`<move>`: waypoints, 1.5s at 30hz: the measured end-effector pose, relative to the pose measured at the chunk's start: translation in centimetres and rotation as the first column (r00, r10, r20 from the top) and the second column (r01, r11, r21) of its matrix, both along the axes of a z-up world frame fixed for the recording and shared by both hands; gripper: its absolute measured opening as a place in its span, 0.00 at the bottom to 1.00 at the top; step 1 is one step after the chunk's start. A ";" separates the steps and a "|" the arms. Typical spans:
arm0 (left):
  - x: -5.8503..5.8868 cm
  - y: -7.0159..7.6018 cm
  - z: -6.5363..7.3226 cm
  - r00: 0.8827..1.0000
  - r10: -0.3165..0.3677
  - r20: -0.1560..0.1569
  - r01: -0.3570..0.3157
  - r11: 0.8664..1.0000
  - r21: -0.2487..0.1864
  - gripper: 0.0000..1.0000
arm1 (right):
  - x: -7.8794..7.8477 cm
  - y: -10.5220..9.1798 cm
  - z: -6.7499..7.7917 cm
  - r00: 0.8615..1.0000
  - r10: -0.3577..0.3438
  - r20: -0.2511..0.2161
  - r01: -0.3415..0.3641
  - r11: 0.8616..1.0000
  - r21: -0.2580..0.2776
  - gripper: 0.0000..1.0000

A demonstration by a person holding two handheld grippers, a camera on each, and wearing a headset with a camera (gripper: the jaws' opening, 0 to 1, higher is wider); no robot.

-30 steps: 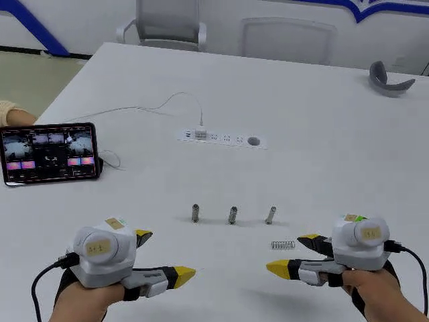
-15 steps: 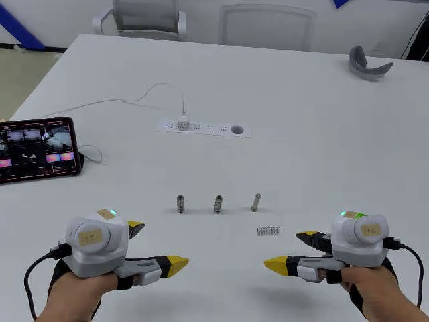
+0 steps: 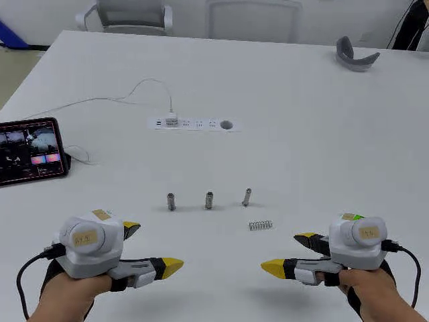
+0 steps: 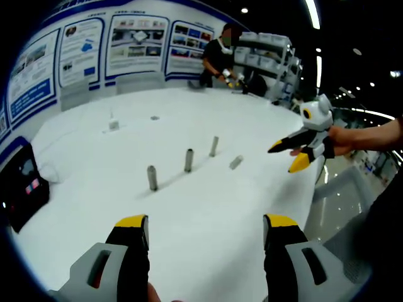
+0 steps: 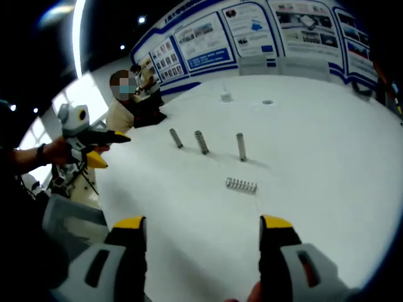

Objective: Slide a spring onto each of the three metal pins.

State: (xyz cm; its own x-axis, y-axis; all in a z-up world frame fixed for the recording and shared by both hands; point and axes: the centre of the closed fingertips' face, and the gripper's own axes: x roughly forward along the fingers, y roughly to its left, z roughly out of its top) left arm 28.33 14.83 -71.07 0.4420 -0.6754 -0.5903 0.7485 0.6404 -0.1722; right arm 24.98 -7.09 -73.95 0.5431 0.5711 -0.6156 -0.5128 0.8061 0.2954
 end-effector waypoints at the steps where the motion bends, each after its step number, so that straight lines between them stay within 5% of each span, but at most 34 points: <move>1: 0.0 -0.1 0.0 1.000 -0.003 0.001 0.003 1.000 0.001 0.75 | -0.1 -0.1 0.0 1.000 0.000 0.000 0.000 1.000 -0.001 0.75; 21: 0.8 -4.9 0.4 0.985 -0.169 0.018 0.168 0.985 0.045 0.75 | -1.4 -0.5 0.8 1.000 -0.016 0.009 0.016 1.000 -0.023 0.77; 33: 1.2 -8.0 -0.3 0.959 -0.282 0.029 0.279 0.956 0.096 0.73 | -1.8 -1.3 1.1 0.999 -0.037 0.007 0.037 0.999 -0.035 0.78; 45: 0.9 -11.7 -1.2 0.941 -0.339 0.018 0.337 0.939 0.075 0.73 | -2.4 -1.5 1.5 0.999 -0.042 0.006 0.042 0.998 -0.039 0.80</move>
State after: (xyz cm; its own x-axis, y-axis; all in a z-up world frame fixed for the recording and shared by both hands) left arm 29.21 3.12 -72.30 0.2131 -0.7455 -0.6315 0.9270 0.3585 -0.1104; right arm 22.56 -8.63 -72.49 0.5695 0.5233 -0.6339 -0.4799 0.8378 0.2605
